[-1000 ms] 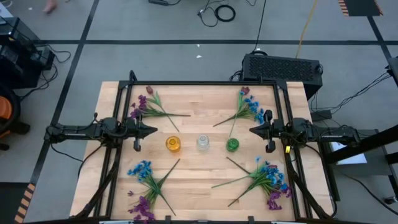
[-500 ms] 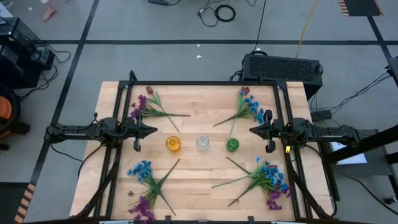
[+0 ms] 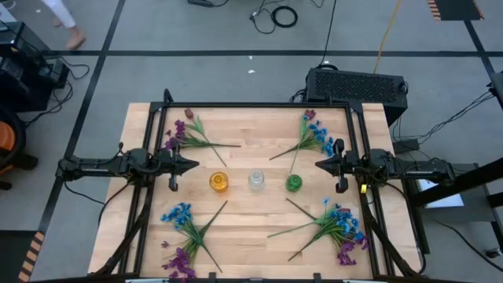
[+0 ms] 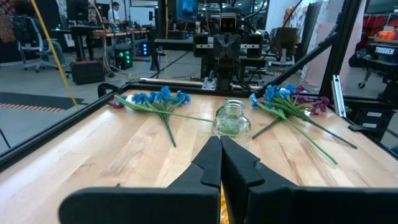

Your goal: Sort flowers into vase by color

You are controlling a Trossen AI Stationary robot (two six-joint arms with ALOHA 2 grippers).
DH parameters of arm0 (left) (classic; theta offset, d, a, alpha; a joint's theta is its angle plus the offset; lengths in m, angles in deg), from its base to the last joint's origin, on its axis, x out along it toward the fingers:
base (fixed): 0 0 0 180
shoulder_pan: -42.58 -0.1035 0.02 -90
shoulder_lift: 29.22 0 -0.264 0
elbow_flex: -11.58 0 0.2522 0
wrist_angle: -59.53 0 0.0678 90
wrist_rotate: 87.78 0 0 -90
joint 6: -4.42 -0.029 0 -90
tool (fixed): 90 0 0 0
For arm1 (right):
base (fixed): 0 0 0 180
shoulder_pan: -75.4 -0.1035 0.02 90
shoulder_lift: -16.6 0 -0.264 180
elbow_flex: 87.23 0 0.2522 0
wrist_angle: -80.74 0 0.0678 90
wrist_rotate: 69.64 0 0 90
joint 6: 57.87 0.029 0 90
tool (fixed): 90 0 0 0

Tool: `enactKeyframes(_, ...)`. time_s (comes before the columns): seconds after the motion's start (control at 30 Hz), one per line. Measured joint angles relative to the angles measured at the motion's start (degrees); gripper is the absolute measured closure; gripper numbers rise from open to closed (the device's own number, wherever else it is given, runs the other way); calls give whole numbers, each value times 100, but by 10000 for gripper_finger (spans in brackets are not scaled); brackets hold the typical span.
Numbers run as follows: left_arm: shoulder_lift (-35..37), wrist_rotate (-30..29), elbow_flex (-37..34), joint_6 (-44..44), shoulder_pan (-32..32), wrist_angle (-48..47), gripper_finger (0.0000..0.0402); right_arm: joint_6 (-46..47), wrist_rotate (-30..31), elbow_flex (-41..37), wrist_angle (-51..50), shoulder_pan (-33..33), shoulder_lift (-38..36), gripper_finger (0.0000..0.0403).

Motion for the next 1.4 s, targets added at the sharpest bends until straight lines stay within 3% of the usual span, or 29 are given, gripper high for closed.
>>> enactKeyframes(1.4,0,0,-1,0,1,0,400,-346,2,-7,55,1,0,403)
